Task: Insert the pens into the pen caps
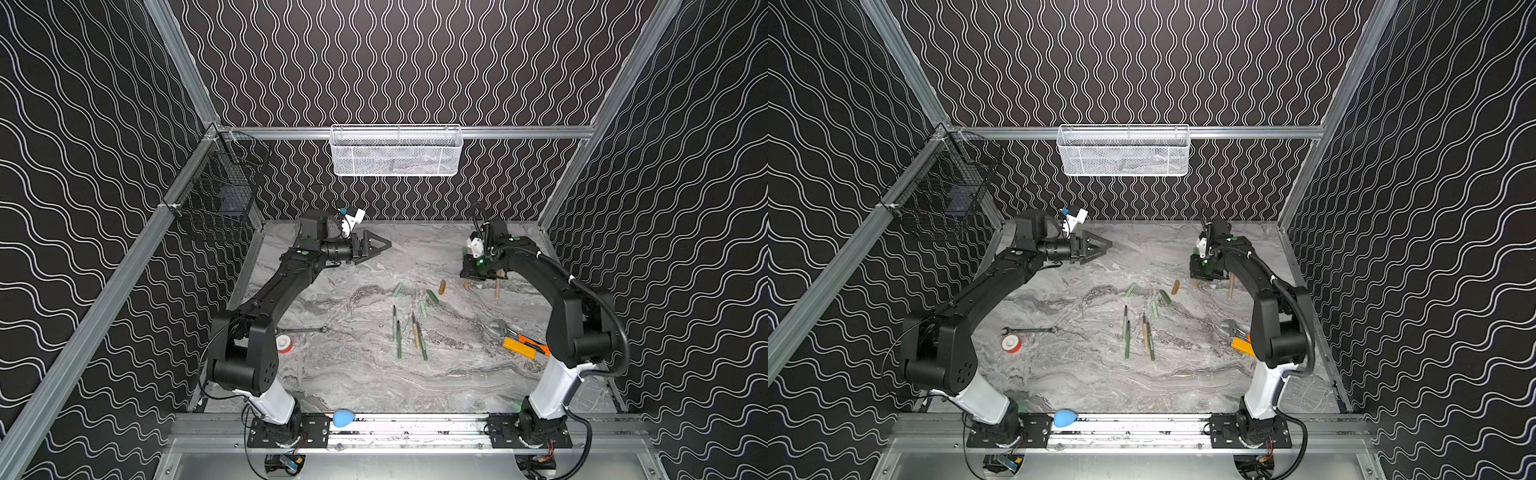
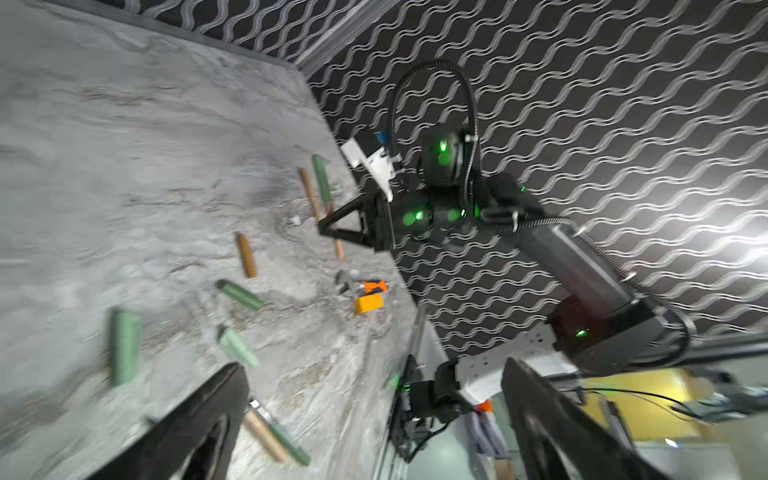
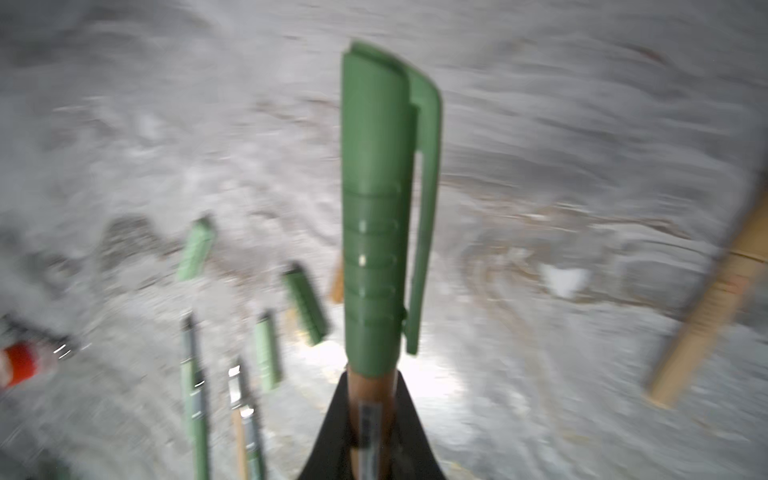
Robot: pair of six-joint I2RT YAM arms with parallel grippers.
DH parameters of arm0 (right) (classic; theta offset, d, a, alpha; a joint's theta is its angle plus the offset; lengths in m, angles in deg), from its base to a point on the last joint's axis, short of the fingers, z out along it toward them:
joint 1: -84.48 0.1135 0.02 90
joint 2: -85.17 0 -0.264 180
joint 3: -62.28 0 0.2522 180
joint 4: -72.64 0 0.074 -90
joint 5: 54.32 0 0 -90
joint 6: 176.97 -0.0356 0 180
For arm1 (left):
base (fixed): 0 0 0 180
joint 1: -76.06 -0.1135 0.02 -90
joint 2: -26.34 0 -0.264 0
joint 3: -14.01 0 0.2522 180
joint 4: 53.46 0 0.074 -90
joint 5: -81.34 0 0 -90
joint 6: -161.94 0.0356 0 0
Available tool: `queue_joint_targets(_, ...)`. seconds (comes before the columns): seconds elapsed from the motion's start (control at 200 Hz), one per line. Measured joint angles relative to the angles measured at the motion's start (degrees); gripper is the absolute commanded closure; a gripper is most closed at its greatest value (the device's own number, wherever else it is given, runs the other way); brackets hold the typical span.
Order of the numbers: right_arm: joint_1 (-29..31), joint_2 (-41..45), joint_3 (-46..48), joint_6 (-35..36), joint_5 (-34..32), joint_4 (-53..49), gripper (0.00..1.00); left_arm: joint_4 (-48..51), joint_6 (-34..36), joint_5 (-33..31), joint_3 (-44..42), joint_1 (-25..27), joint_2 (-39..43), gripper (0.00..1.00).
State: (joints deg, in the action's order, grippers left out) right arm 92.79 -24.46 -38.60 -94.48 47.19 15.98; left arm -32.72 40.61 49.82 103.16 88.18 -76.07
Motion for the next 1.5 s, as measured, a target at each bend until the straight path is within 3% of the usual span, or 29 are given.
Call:
queue_joint_targets(0.215,-5.53,-8.66,-6.99,1.77,-8.02,-6.12,0.96,16.57,11.82,-6.1,3.08,0.0,0.33,0.02)
queue_joint_targets(0.541,-7.72,-14.78,-12.02,3.56,-12.94,-9.53,0.87,27.02,18.78,-10.64,2.97,0.07,2.16,0.02)
queue_joint_targets(0.801,-7.61,-14.84,-12.59,3.63,-12.11,-9.94,0.64,31.36,21.46,-14.78,2.86,0.11,3.15,0.01)
queue_joint_targets(0.981,-6.84,-12.07,-10.56,3.58,-11.61,-9.92,0.56,32.41,22.64,-16.81,1.97,0.15,4.17,0.01)
queue_joint_targets(1.121,-3.58,-6.75,-6.51,4.17,-8.96,-9.16,0.47,33.18,22.64,-19.17,0.55,0.17,4.98,0.01)
queue_joint_targets(1.501,18.47,5.79,4.61,7.58,1.33,-6.23,0.47,33.4,21.88,-26.49,-2.71,0.2,7.17,0.01)
